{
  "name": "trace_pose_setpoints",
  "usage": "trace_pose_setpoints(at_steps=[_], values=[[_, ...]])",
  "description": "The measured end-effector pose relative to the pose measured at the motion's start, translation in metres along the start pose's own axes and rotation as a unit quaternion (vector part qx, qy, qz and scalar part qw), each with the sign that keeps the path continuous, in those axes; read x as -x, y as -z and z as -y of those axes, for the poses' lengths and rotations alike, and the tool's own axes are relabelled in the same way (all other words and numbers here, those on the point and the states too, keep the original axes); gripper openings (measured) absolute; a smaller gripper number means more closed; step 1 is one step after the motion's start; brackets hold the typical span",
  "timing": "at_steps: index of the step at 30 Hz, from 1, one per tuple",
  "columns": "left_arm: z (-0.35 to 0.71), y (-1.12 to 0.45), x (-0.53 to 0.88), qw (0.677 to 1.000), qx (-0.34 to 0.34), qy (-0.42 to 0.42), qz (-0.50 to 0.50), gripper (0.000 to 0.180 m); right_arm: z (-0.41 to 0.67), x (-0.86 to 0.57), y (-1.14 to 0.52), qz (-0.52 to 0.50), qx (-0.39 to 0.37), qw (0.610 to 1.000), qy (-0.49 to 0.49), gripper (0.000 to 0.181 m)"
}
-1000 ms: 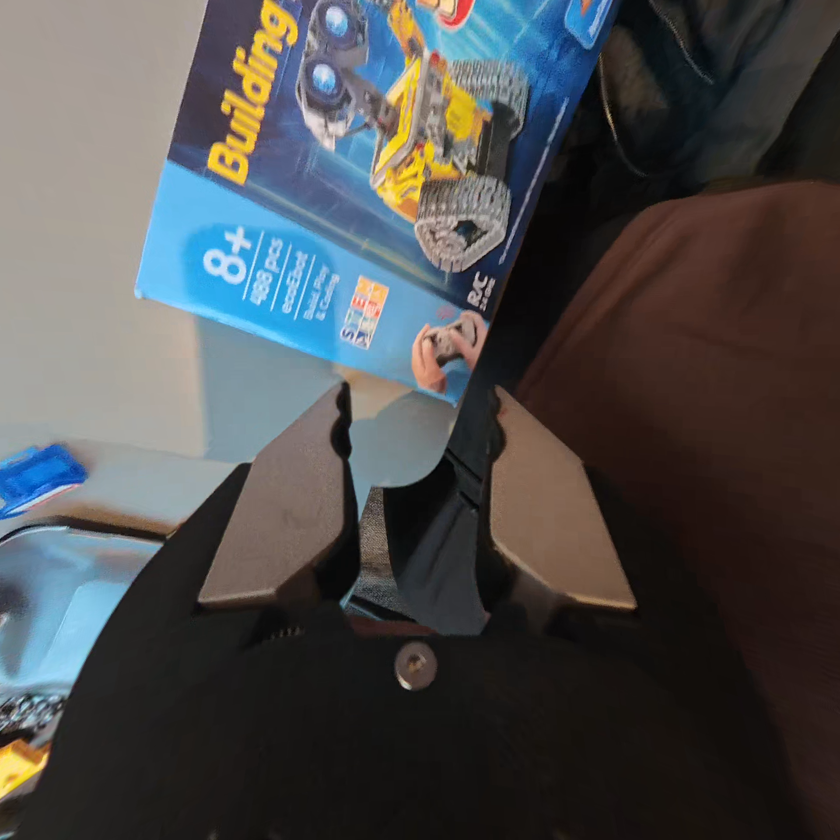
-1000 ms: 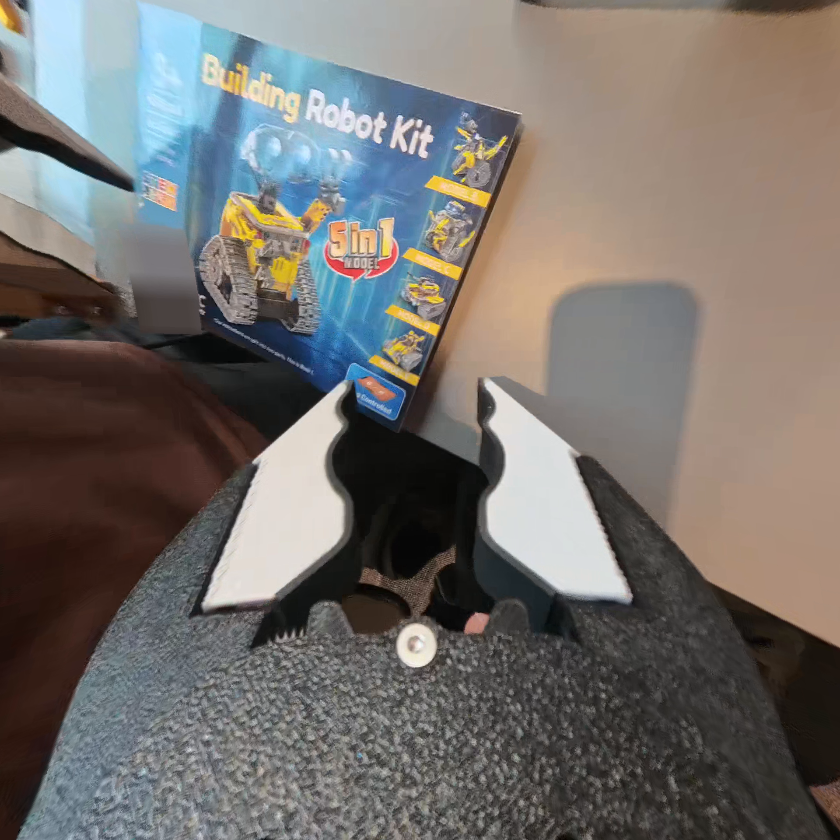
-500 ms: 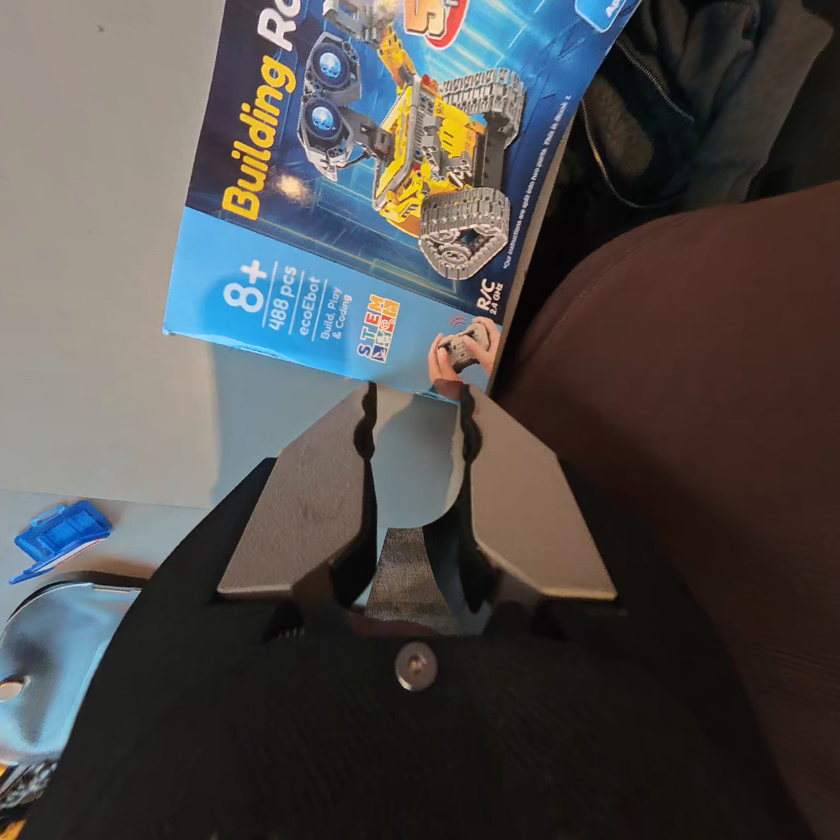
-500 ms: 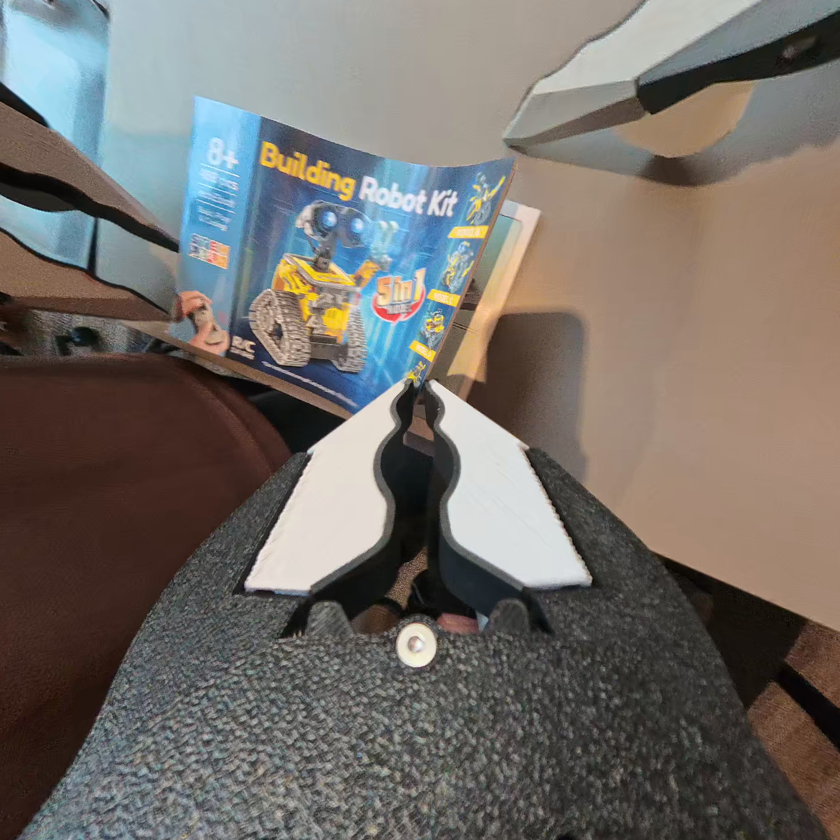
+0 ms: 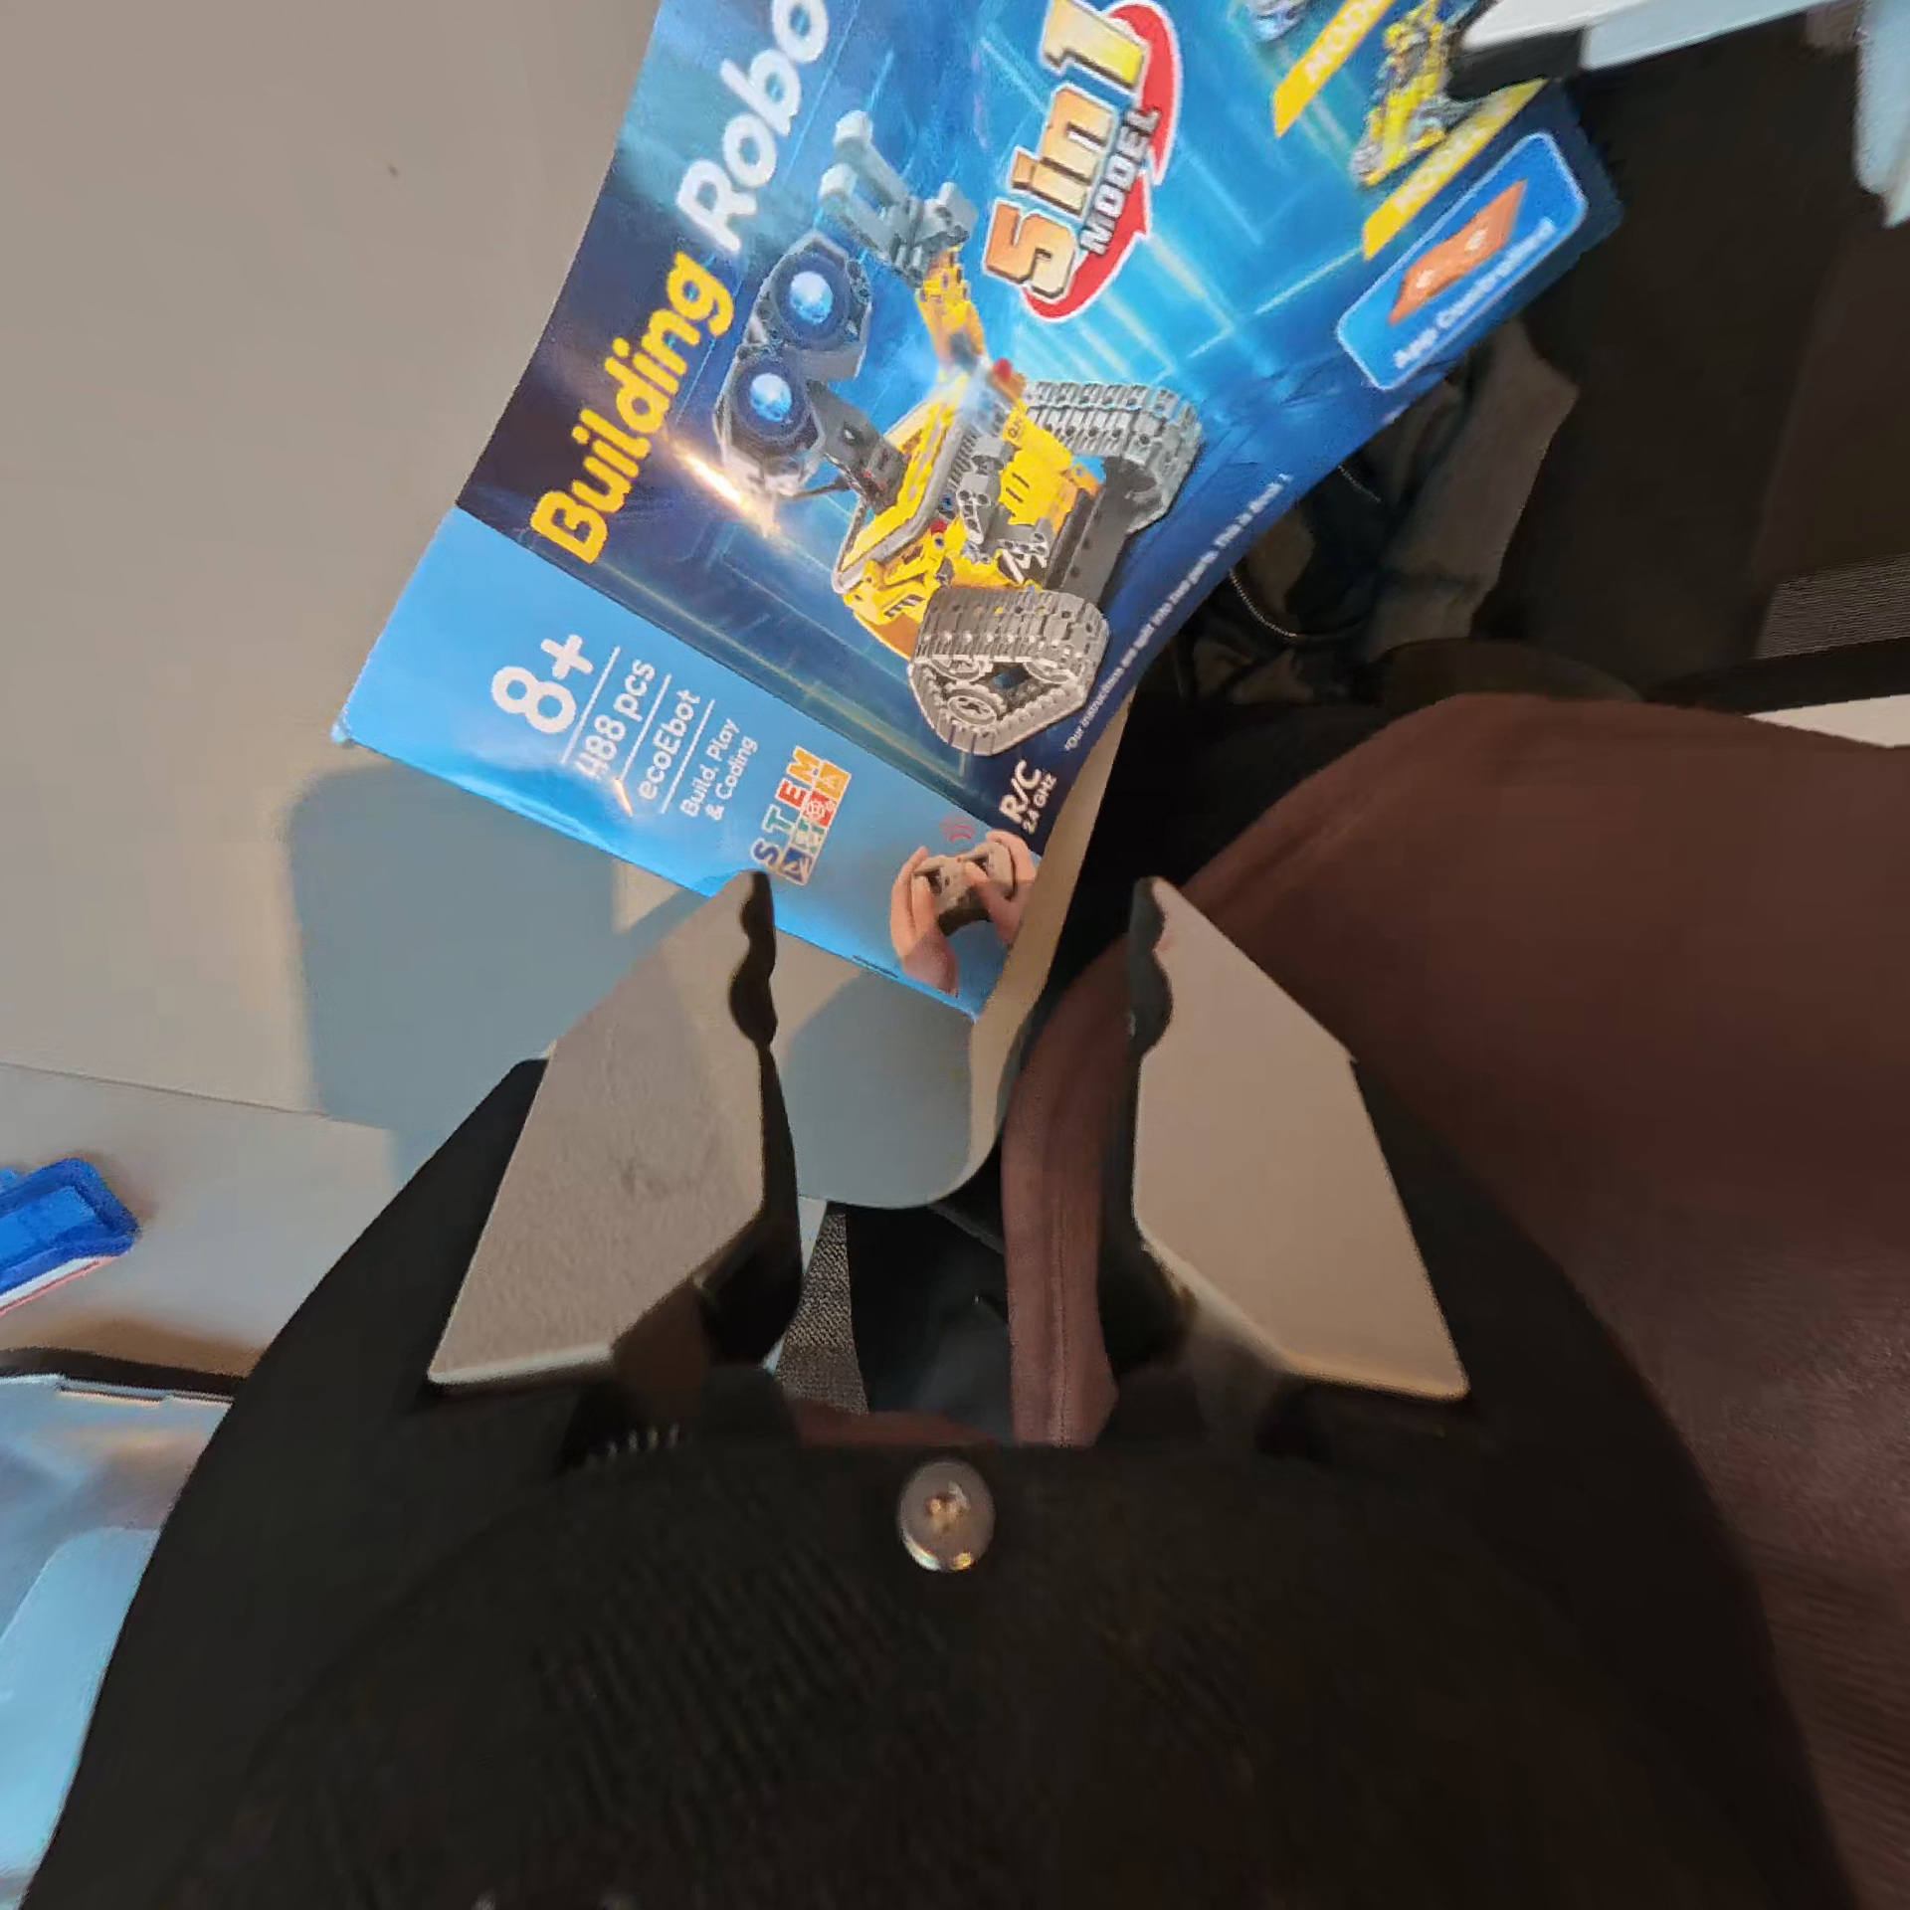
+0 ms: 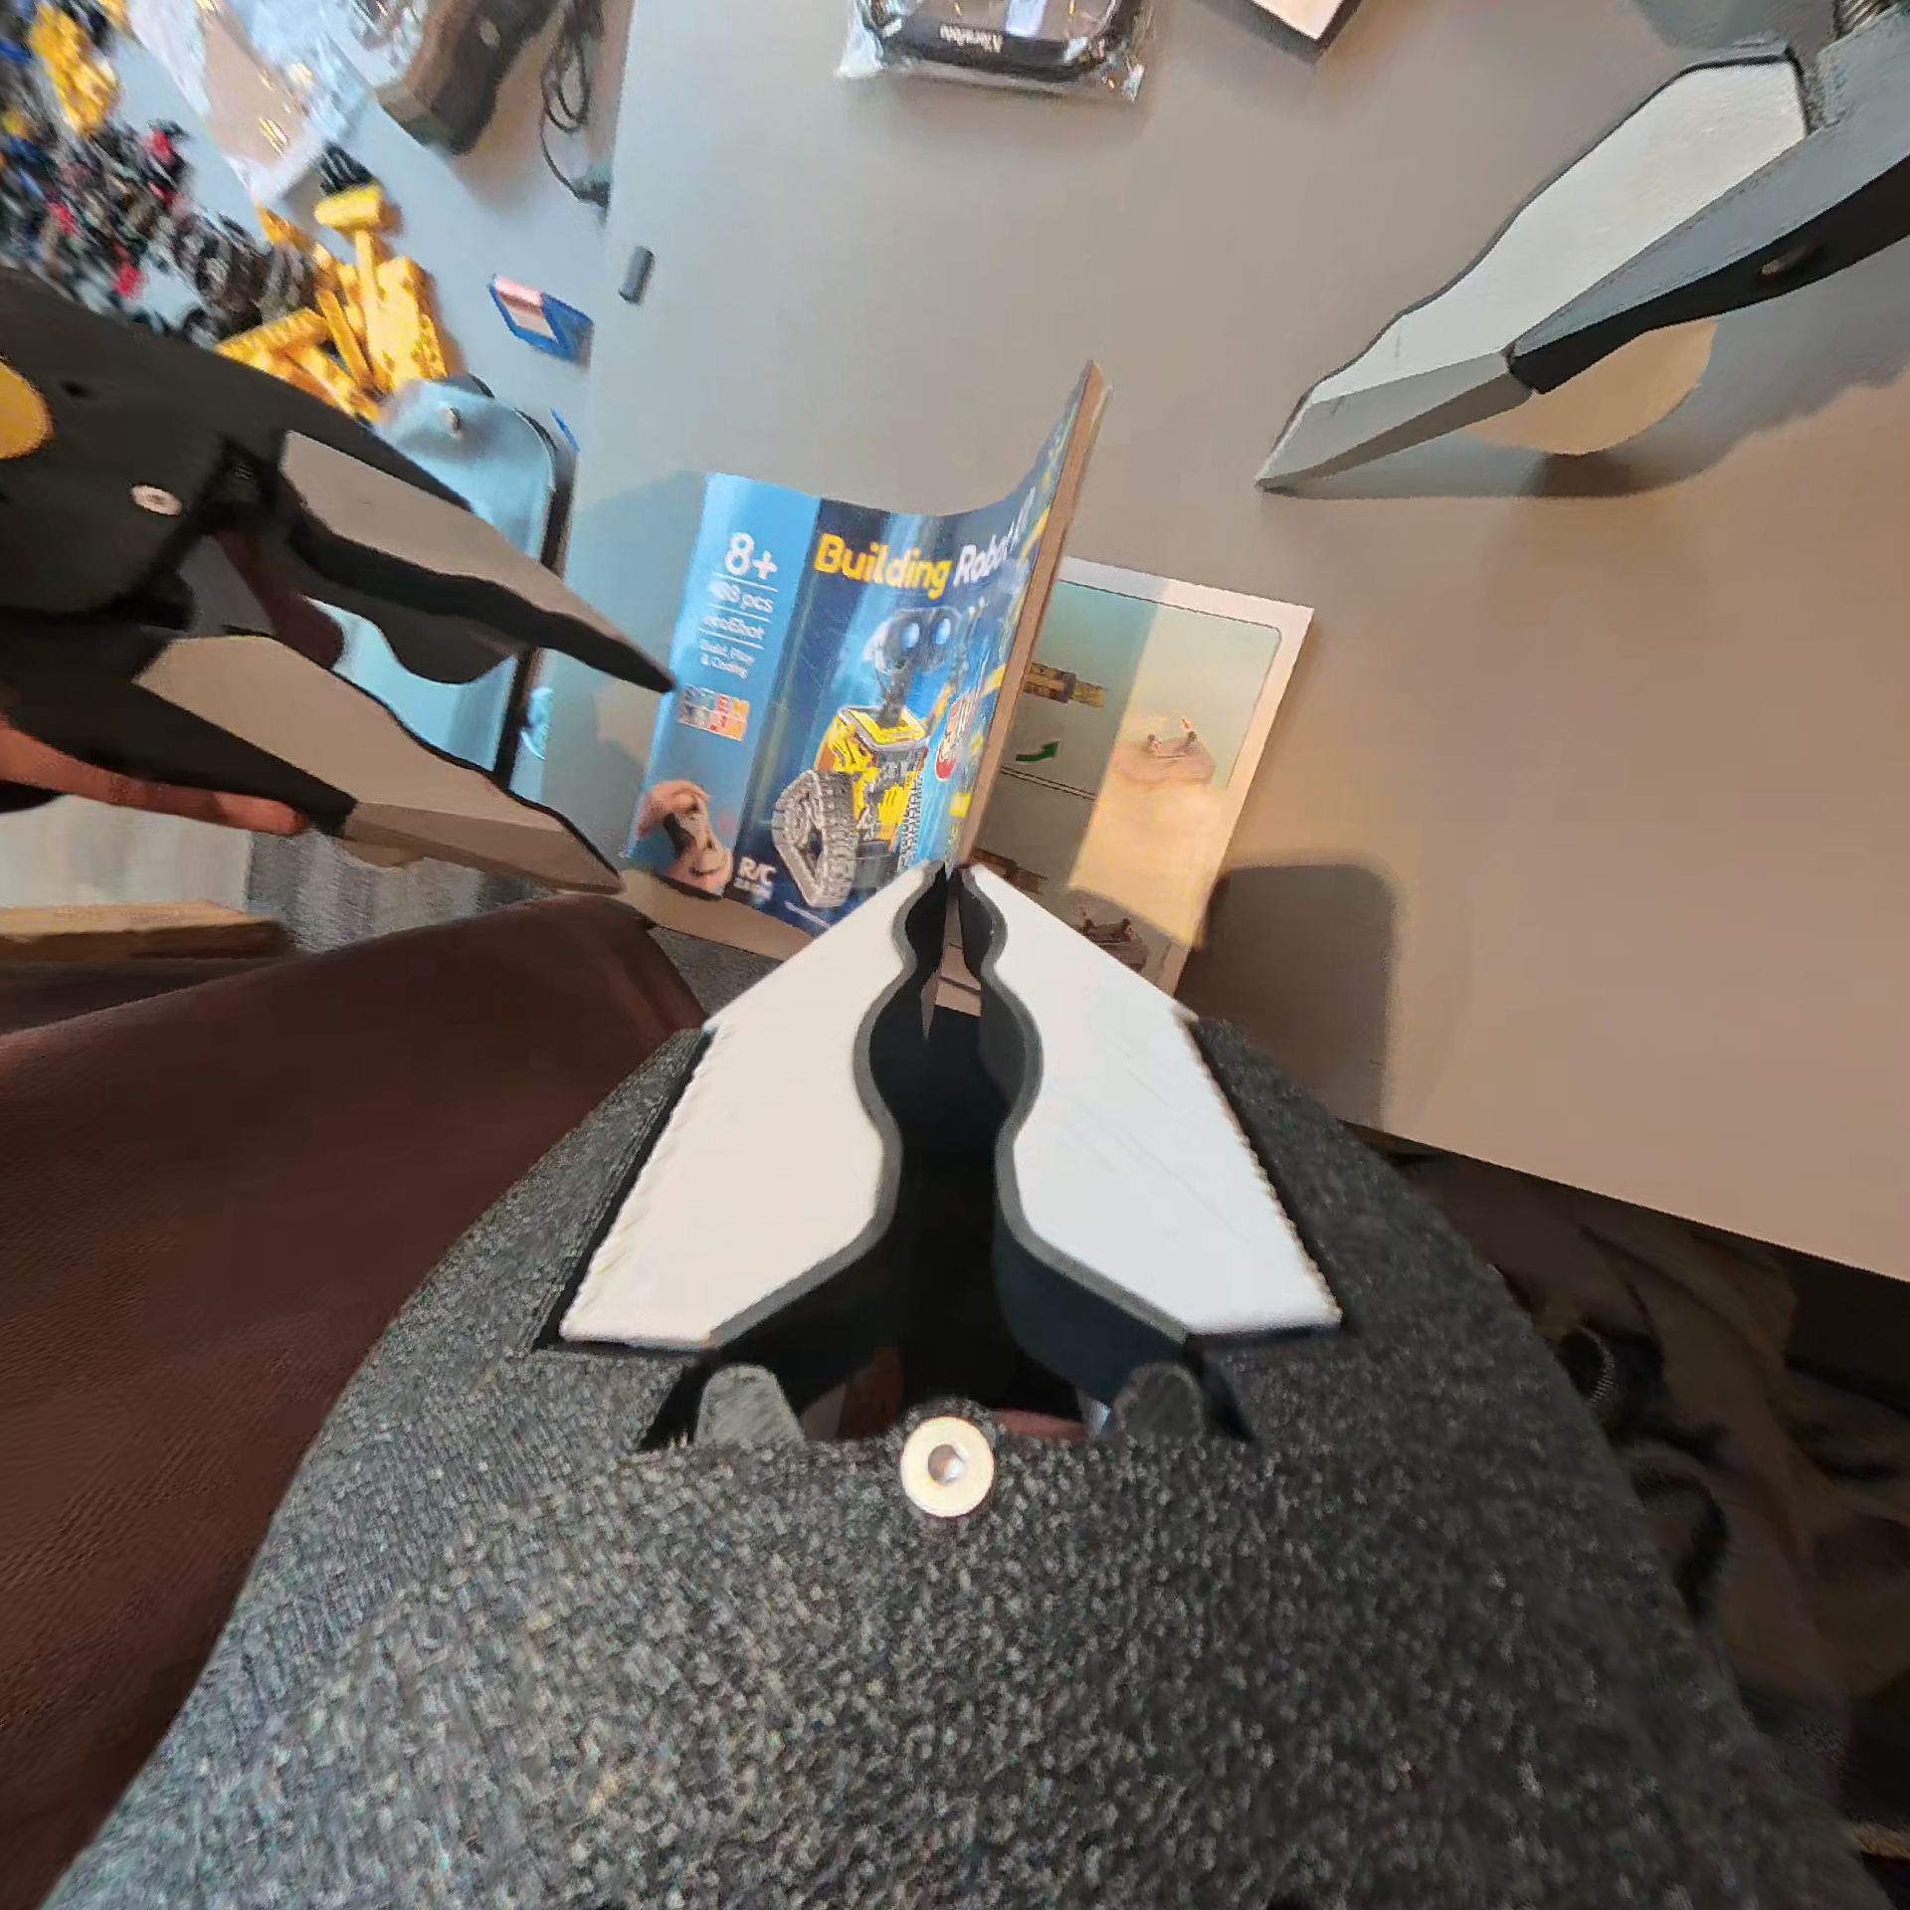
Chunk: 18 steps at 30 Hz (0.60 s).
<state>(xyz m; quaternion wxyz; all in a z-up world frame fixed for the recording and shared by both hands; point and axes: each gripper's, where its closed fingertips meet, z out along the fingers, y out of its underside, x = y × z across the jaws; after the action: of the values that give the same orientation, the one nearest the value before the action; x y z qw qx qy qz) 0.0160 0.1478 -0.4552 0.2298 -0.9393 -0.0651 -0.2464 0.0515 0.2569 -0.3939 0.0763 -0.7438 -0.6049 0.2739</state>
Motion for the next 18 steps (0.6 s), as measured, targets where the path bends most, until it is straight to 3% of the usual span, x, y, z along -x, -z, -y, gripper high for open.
trace_pose_setpoints(at_steps=[3,9,13,18], values=[[0.017,0.003,-0.006,1.0,-0.018,-0.017,-0.001,0.088,0.006,0.008,0.005,0.023,-0.015,0.999,-0.025,0.0],[0.039,0.015,-0.045,0.993,-0.059,-0.104,0.015,0.11,0.022,0.04,0.006,0.08,-0.019,0.996,-0.035,0.001],[0.059,0.05,-0.068,0.983,-0.151,0.0,-0.103,0.095,0.03,0.065,0.001,0.099,-0.005,0.995,0.007,0.001],[0.061,0.095,-0.021,0.938,-0.214,0.19,-0.198,0.086,0.029,0.081,-0.01,0.1,0.015,0.994,0.048,0.001]])
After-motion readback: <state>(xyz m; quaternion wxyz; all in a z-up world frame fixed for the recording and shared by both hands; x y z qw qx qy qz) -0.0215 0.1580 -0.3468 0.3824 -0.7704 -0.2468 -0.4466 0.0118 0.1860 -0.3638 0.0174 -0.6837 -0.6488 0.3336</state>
